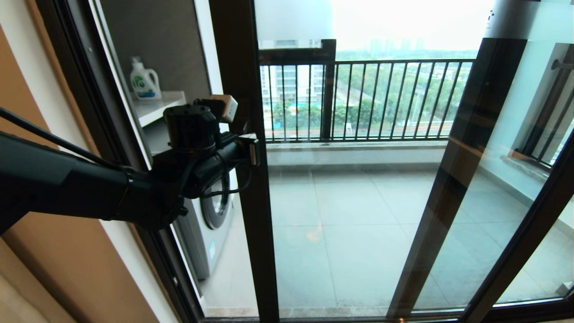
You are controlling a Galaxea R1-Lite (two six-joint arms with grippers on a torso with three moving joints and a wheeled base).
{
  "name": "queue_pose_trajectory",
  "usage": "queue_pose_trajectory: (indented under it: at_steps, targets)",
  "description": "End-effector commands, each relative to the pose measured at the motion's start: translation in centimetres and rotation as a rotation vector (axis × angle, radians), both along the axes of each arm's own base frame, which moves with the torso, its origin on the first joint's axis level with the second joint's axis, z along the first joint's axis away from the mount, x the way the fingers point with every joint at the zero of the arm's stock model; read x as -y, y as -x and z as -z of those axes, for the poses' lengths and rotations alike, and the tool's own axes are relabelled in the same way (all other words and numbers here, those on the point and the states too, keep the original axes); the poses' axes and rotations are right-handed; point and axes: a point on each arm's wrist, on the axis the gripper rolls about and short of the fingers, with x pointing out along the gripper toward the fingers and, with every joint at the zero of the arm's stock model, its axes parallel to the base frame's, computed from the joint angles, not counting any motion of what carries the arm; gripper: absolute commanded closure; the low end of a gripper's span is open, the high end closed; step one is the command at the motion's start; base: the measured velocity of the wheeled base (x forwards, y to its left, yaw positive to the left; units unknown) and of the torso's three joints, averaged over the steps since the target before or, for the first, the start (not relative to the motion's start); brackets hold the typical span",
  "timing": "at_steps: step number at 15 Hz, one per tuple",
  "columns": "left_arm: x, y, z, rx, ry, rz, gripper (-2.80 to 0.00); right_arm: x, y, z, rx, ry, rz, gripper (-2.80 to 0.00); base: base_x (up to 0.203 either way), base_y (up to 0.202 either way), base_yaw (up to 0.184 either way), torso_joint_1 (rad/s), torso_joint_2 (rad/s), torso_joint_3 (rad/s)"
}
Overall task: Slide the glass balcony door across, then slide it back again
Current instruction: Close the slid door
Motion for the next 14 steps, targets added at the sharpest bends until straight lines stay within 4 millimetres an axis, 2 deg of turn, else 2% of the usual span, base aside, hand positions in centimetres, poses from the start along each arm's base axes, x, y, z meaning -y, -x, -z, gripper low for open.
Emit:
queue_pose_trajectory:
  at_steps: [1, 8, 14]
  targets:
    - [-0.4, 0.0, -0.3, 0.010, 0.004, -0.018, 0.00, 0.0, -0.1, 0.2, -0.010, 0.000, -0.001, 0.00, 0.000, 0.000, 0.000, 0.000, 0.00, 0.000]
    - [-1.4, 0.8, -0.4, 0.002, 0.002, -0.029, 0.00, 0.0, -0.1, 0.2, -0.010, 0.000, -0.001, 0.00, 0.000, 0.000, 0.000, 0.000, 0.00, 0.000]
    - [-2.6, 0.8, -0.7, 0.005, 0.004, -0.059, 0.00, 0.0, -0.1, 0.2, -0.010, 0.000, -0.001, 0.00, 0.000, 0.000, 0.000, 0.000, 0.00, 0.000]
